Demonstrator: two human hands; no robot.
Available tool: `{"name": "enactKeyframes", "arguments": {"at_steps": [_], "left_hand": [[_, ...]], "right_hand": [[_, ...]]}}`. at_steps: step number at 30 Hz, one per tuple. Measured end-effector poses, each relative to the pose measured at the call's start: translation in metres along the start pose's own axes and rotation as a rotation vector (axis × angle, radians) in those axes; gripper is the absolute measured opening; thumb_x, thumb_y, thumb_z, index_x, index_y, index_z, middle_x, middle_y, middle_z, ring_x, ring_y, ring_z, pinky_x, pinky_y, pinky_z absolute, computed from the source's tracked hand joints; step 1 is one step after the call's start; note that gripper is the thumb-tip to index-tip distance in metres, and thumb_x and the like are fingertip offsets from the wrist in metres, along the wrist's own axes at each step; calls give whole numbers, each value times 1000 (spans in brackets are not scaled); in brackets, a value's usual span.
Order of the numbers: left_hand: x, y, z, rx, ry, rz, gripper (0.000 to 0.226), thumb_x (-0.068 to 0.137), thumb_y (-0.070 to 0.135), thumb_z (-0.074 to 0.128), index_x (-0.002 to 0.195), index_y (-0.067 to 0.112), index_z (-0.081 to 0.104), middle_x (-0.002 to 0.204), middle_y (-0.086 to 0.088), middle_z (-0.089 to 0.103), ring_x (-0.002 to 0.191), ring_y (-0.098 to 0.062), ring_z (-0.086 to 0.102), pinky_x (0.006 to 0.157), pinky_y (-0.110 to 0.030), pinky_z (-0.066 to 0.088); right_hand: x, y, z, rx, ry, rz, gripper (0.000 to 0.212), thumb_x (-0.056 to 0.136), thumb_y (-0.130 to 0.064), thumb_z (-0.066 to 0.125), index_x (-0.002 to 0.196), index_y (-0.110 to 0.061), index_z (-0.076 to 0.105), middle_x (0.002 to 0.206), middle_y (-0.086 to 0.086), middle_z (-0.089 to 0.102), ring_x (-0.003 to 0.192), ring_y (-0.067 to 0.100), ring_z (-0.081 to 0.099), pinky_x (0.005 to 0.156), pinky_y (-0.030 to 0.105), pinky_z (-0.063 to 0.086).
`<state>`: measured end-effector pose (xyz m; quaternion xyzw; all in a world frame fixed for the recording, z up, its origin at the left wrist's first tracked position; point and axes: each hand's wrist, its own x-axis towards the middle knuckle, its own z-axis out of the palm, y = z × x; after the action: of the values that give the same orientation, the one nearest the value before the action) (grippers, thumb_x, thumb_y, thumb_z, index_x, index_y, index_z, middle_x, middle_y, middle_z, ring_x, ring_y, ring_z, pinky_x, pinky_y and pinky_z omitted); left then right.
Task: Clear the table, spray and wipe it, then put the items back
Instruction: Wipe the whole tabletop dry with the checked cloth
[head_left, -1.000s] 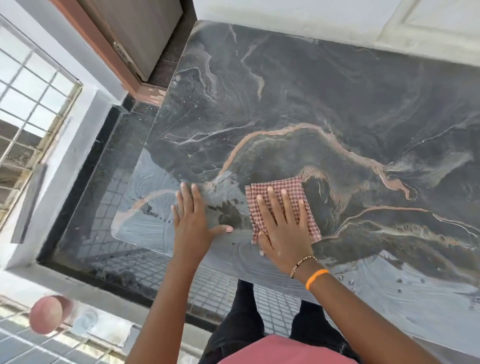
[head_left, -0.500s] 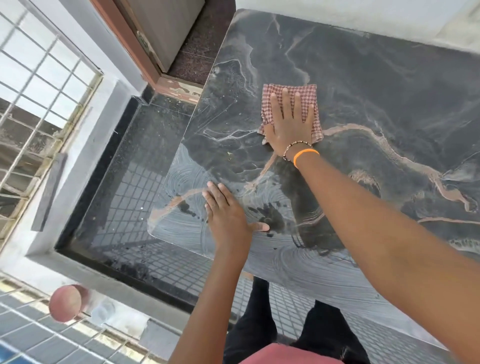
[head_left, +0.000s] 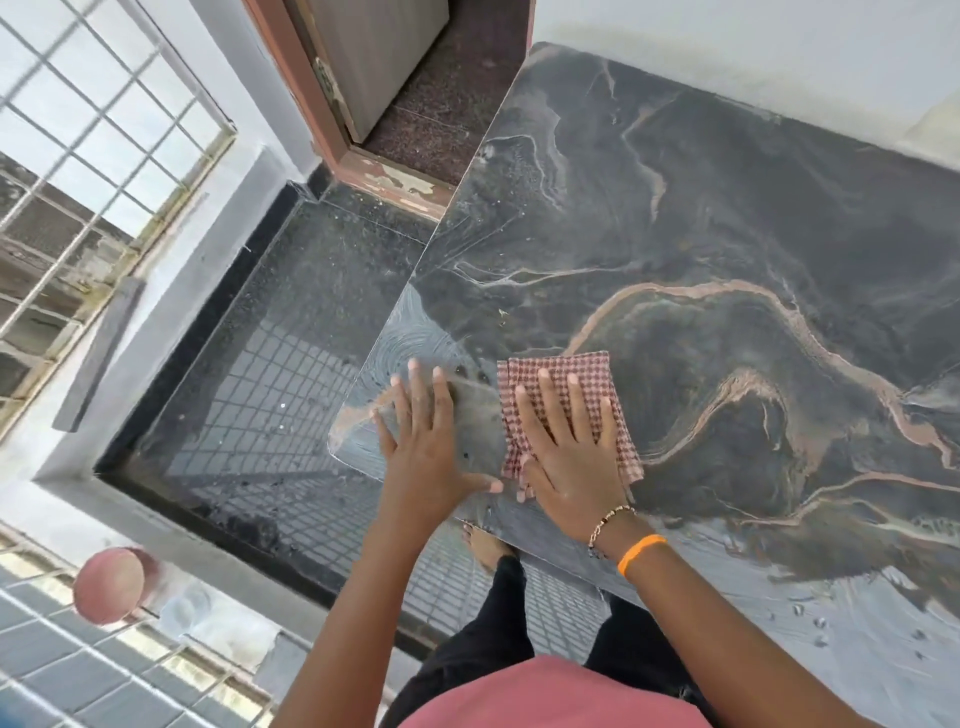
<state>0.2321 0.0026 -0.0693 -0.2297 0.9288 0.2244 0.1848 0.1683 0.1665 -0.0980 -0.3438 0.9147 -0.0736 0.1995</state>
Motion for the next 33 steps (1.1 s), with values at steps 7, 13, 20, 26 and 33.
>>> {"name": "enactKeyframes", "arguments": {"at_steps": [7, 13, 20, 26, 33], "left_hand": [[2, -36, -8, -91, 25, -97, 143, 38, 93, 41, 136, 25, -38, 143, -1, -46, 130, -26, -45, 102, -53, -28], [9, -42, -4, -163, 56, -38, 147, 31, 99, 31, 136, 23, -39, 146, 1, -43, 133, -24, -42, 102, -52, -29], [9, -40, -1, -90, 43, -62, 149, 28, 100, 27, 136, 22, -40, 147, -3, -42, 134, -28, -40, 103, -56, -27], [9, -40, 2, -96, 81, -68, 149, 30, 98, 33, 136, 21, -39, 147, -2, -41, 134, -27, -40, 106, -57, -24], [4, -48, 4, -269, 188, -34, 137, 46, 91, 41, 141, 21, -29, 151, 4, -33, 135, -18, -39, 106, -43, -29]], "right_hand": [[114, -8, -35, -1, 124, 126, 63, 94, -33, 29, 149, -28, -1, 159, 2, -8, 146, 28, -8, 114, 55, -3], [219, 4, -74, -14, 154, 169, 58, 96, -34, 27, 149, -29, 3, 160, 0, -5, 146, 27, -7, 114, 56, -4], [230, 4, -83, -157, 80, -134, 55, 98, -32, 25, 148, -34, 2, 160, -5, -4, 147, 24, -6, 115, 52, -5], [146, -12, -58, -155, -28, -310, 57, 94, -29, 20, 148, -32, 0, 158, -6, -7, 146, 24, -9, 116, 49, -10], [6, -25, -14, -181, -78, -413, 69, 82, -31, 31, 149, -26, 15, 158, -1, 11, 145, 29, 7, 111, 48, 10]]}}
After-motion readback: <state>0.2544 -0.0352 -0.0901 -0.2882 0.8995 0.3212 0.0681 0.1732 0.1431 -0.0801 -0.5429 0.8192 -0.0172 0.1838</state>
